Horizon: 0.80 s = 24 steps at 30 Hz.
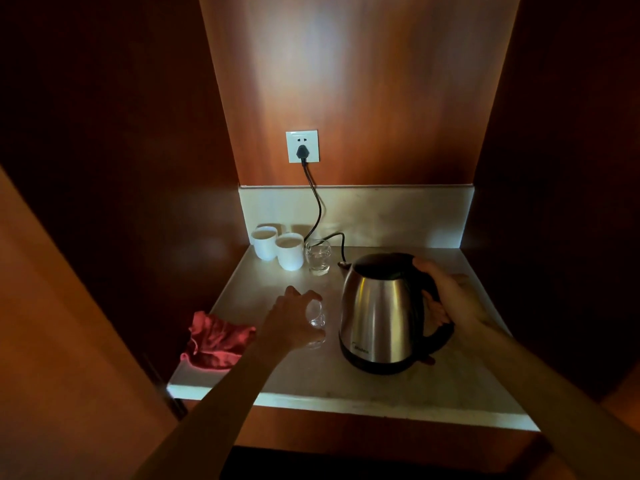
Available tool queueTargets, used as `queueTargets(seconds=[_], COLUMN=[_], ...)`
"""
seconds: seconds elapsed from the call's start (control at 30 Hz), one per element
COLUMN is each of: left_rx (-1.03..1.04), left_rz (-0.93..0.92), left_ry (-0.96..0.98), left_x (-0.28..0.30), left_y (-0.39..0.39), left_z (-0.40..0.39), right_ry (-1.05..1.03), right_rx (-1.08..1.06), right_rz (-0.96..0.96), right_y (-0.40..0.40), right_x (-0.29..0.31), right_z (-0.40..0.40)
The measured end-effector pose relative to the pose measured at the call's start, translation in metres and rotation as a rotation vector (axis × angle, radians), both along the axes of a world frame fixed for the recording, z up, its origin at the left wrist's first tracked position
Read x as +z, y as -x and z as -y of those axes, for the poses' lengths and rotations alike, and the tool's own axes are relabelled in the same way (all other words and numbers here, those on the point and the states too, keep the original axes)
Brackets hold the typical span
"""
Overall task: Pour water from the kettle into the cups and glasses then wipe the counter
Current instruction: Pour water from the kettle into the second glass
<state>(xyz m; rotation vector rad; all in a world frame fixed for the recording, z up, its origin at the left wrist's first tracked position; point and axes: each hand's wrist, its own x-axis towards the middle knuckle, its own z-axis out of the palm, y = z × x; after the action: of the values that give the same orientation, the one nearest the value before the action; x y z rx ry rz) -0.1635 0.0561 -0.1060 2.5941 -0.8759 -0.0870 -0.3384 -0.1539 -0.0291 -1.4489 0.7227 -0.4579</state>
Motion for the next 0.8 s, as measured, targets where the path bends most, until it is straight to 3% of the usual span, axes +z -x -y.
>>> queueTargets(seconds=[0.3, 0.4, 0.63, 0.8], left_rx=[-0.069, -0.116, -0.1, -0.028], left_rz=[0.079, 0.01, -0.345, -0.447], left_ry=[-0.025, 0.017, 0.481, 0.723], left_x=[-0.013, -0.017, -0.027, -0.054], left_y=[0.015, 0.012, -0.002, -0.004], left_z=[-0.006, -0.009, -0.029, -0.034], right_ry=[0.069, 0.082, 0.185, 0.274], right_rx=[0.017, 0.018, 0.036, 0.115], right_rz=[-0.017, -0.034, -0.131, -0.273], right_y=[0.002, 0.0, 0.0, -0.003], right_x=[-0.006, -0.004, 0.01, 0.021], right_z=[-0.005, -0.009, -0.008, -0.011])
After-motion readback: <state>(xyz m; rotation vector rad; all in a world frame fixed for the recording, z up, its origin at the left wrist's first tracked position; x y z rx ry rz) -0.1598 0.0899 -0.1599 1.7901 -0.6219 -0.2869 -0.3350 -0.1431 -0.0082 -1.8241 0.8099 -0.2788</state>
